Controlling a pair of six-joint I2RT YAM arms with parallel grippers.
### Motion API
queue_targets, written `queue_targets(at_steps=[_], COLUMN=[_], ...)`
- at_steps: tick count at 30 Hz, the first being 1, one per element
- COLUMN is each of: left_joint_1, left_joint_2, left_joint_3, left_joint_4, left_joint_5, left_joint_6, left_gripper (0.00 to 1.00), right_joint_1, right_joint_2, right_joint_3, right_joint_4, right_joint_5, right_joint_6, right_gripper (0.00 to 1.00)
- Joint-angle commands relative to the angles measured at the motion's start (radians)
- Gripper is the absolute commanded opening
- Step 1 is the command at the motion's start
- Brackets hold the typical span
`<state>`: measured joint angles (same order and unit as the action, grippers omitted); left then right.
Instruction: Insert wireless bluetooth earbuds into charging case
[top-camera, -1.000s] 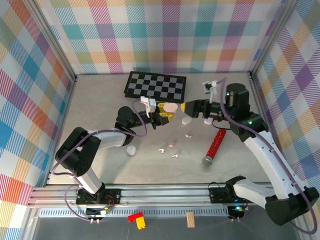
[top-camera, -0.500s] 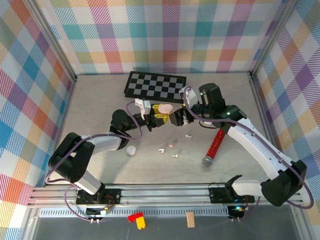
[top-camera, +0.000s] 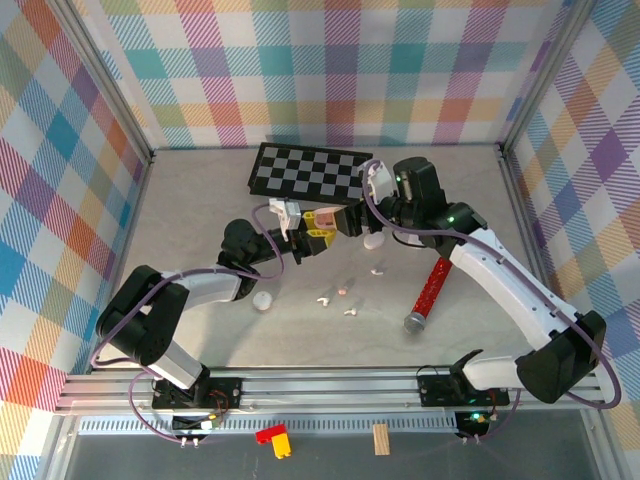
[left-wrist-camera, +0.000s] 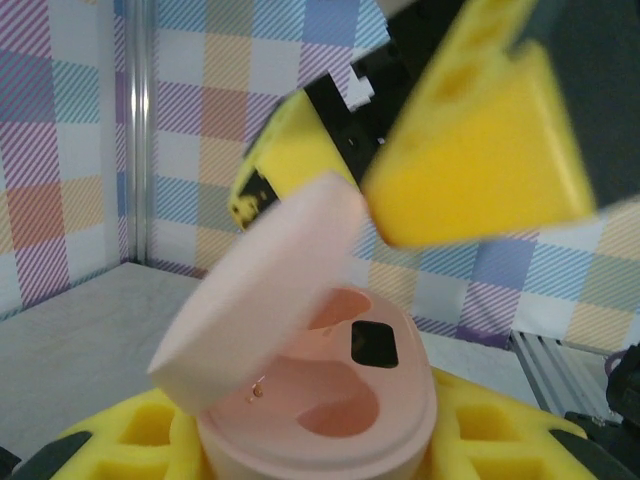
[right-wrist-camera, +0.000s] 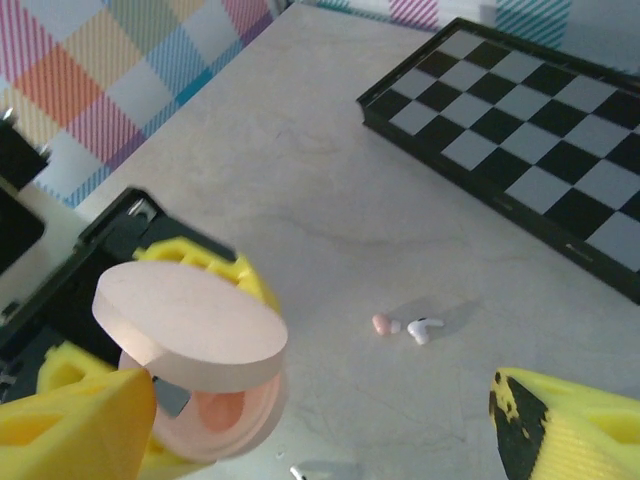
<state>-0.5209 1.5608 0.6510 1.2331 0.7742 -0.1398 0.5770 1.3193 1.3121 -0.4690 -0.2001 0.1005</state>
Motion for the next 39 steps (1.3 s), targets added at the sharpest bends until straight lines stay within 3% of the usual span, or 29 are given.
queue_targets(at_steps=[1,7,13,21,25,30,39], left_joint_1=[0.001,0.002,0.011,0.052,0.077,0.096,0.136], left_joint_2=[-0.048,-0.065,-0.070,-0.130,-0.173,-0.237,-0.305], left_joint_3=[-0.018,-0.037,-0.057,-0.083,-0.107,-0.125,-0.139], left_joint_4=[0.044,0.019,0.011,-0.045,-0.058,-0.136,-0.201], left_joint_5=[0.011,-0.002,-0.038,-0.069,-0.089,-0.118,-0.168], left_joint_6=[0.049,0.093,0.114,0.117,0.118,0.147,0.132], left_gripper=[0.35,0.35,0.35,0.35,0.35,0.36,0.35], right_joint_1=[-0.003,-0.006,-0.018,-0.097,-0.105,-0.092,-0.047], right_joint_2=[0.011,0.019,-0.085,-0.173,-0.138,-0.078,0.205], right_joint_3=[0.030,0.055,-0.040,-0.209,-0.264,-0.394,-0.351], right_joint_4=[0.038,0.045,0.140,0.107,0.019,0.101,0.087], right_joint_5=[0.032,-0.011,-0.088,-0.036,-0.029,-0.145,-0.264], right_joint_6=[0.045,0.074,0.107,0.252,0.320,0.490,0.373], right_gripper=[0.86,0.86,0.86,0.86,0.84,0.80,0.75])
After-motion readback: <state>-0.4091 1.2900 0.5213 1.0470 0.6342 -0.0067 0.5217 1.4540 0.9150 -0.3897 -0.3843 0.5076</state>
